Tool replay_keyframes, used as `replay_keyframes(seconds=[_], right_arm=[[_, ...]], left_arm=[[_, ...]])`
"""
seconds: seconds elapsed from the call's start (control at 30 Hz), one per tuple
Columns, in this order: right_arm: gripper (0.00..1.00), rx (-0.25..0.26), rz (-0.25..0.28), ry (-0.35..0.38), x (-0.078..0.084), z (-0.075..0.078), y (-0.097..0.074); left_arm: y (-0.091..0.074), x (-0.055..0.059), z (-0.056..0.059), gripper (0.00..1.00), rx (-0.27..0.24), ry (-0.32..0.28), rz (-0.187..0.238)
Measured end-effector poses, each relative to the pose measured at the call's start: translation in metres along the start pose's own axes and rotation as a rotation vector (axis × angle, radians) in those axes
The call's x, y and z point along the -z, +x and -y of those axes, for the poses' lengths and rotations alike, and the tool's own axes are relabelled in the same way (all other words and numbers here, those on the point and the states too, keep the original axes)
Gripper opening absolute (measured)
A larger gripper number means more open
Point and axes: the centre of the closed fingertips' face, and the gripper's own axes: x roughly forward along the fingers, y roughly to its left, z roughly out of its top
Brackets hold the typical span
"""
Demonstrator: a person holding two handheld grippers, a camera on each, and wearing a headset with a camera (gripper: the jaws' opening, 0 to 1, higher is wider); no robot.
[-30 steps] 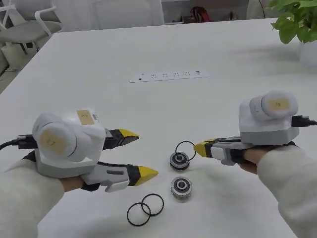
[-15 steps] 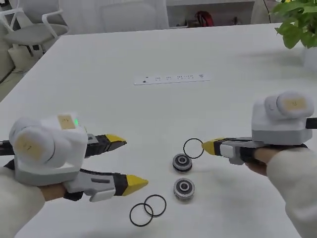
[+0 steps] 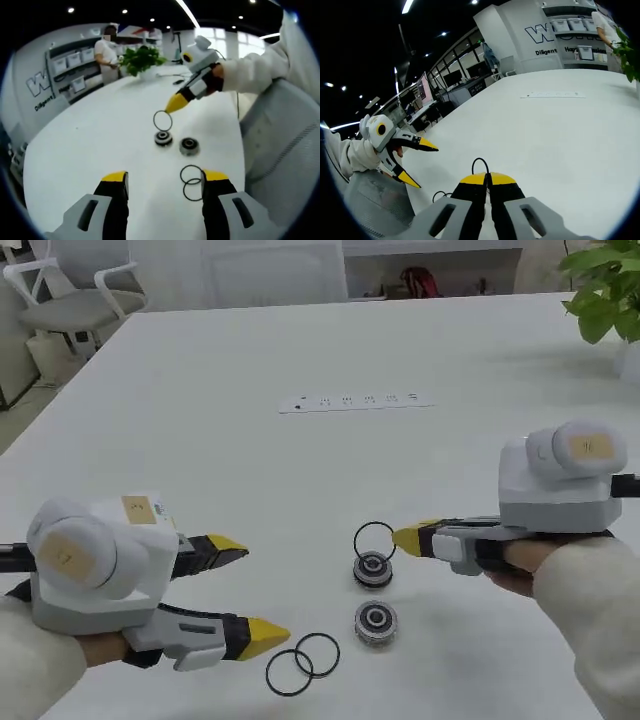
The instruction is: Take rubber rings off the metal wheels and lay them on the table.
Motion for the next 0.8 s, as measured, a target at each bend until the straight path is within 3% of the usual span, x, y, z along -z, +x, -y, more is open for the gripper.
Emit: replay_keyframes(seconds=[0.4, 0.8], right_arm=[[0.0, -0.04, -0.009, -0.016, -0.002, -0.014, 0.002], [0.0, -0.095, -0.055, -0.069, 0.005, -0.034, 0.011]], left_arm=[[0.006, 0.013, 0.01, 0.63, 0.055, -0.03, -0.014], [0.008, 0.016, 0.013, 0.66, 0.073, -0.048, -0.01]])
